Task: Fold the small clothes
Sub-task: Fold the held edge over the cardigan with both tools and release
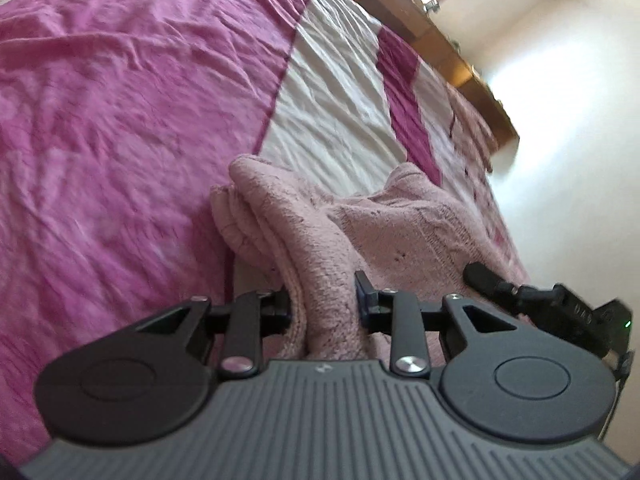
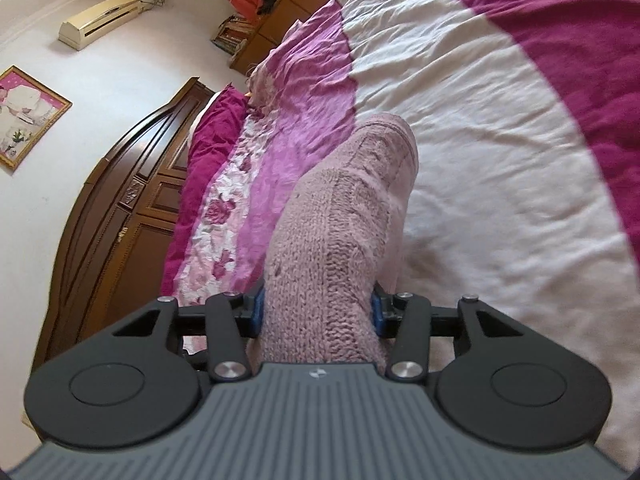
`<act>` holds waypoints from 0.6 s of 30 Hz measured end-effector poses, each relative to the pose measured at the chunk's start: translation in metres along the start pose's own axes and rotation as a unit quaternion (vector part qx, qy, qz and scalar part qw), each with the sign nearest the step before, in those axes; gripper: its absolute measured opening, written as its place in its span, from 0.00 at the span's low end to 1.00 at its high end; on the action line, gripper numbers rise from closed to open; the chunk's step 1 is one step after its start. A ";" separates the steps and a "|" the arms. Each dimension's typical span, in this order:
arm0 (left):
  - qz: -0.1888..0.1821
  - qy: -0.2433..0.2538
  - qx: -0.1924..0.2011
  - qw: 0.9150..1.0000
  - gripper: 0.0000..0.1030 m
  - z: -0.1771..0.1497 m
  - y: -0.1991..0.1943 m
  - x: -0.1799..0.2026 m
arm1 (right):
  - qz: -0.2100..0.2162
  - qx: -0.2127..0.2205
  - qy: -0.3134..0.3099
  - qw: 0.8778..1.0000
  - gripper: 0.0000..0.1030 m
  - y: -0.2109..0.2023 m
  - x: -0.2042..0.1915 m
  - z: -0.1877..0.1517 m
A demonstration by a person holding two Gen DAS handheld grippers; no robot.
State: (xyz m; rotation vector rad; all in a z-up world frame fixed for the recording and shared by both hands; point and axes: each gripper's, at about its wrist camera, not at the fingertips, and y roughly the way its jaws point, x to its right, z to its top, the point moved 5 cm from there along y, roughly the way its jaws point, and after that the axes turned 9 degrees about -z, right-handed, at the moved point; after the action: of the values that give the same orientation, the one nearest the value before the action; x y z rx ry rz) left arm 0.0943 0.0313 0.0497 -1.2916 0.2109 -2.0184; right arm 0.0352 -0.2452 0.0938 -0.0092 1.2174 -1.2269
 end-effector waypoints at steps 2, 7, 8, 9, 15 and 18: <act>0.008 0.004 -0.011 1.000 0.29 -0.012 0.010 -0.001 | -0.010 -0.002 0.012 1.000 0.50 -0.005 0.019 -0.007; 0.045 0.015 -0.034 0.998 0.30 -0.033 0.023 -0.012 | -0.037 -0.016 0.042 0.998 0.50 -0.004 0.062 -0.029; 0.051 0.018 -0.037 0.998 0.31 -0.036 0.023 -0.015 | -0.042 -0.017 0.043 0.998 0.51 -0.002 0.067 -0.033; 0.057 0.018 -0.039 0.997 0.34 -0.037 0.024 -0.017 | -0.049 -0.017 0.043 0.998 0.52 0.003 0.070 -0.037; 0.079 0.025 -0.037 0.996 0.46 -0.039 0.019 -0.015 | -0.080 -0.007 0.035 0.996 0.61 0.005 0.088 -0.049; 0.098 0.042 -0.032 0.994 0.49 -0.040 0.013 -0.009 | -0.085 0.002 0.026 0.996 0.66 -0.003 0.086 -0.053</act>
State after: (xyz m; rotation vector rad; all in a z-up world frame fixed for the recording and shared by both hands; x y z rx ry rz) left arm 0.0685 0.0184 0.0174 -1.1763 0.4289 -1.9129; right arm -0.0175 -0.2774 0.0136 -0.0805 1.2796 -1.3852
